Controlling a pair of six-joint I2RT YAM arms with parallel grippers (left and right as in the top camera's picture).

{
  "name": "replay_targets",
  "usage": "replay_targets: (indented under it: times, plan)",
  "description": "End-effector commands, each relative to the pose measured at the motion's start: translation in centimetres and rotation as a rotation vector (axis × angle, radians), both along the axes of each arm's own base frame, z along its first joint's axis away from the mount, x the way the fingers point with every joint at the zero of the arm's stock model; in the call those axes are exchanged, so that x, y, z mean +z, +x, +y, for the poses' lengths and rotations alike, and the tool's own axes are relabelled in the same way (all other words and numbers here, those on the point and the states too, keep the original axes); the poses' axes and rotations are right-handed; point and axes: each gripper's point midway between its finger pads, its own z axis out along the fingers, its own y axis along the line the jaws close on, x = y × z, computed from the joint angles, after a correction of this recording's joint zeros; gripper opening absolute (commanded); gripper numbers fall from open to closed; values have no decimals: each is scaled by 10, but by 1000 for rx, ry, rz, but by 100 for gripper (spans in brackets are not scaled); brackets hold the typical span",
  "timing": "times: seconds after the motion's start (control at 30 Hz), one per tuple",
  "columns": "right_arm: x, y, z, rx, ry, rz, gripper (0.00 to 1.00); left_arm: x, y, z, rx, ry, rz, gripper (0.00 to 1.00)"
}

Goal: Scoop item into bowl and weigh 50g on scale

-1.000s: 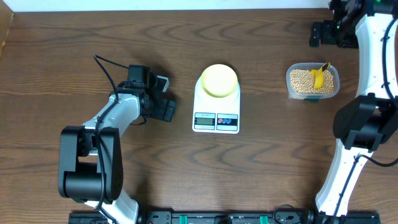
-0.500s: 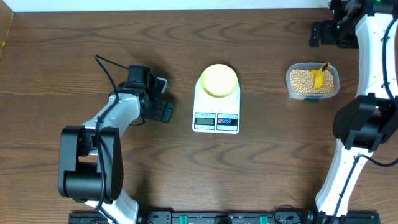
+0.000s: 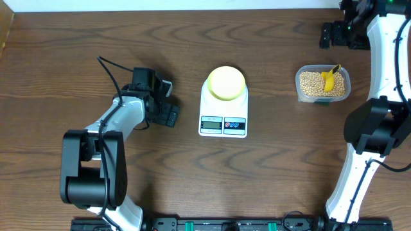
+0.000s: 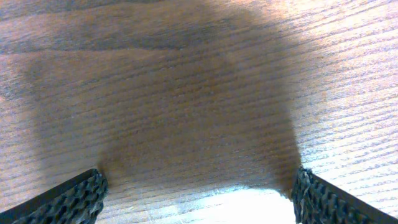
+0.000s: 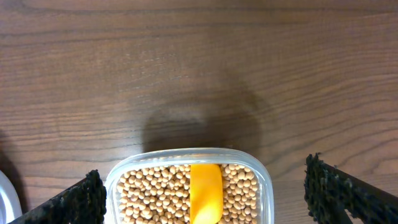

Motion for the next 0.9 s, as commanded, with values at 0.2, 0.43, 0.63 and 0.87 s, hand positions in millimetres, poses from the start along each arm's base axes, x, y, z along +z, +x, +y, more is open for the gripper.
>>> replay_targets:
  times: [0.2,0.43,0.63,0.87]
  plan:
    - [5,2,-3,-4,-10,-16,99,-45,-47,12,55,-5,198,98]
    - [5,2,-3,-4,-11,-16,99,-45,-47,16,67,-6,198,98]
    - [5,2,-3,-4,-11,-16,99,-46,-49,17,66,-2,206,97]
    - [5,2,-3,-4,-10,-16,99,-47,-53,30,79,73,219,98]
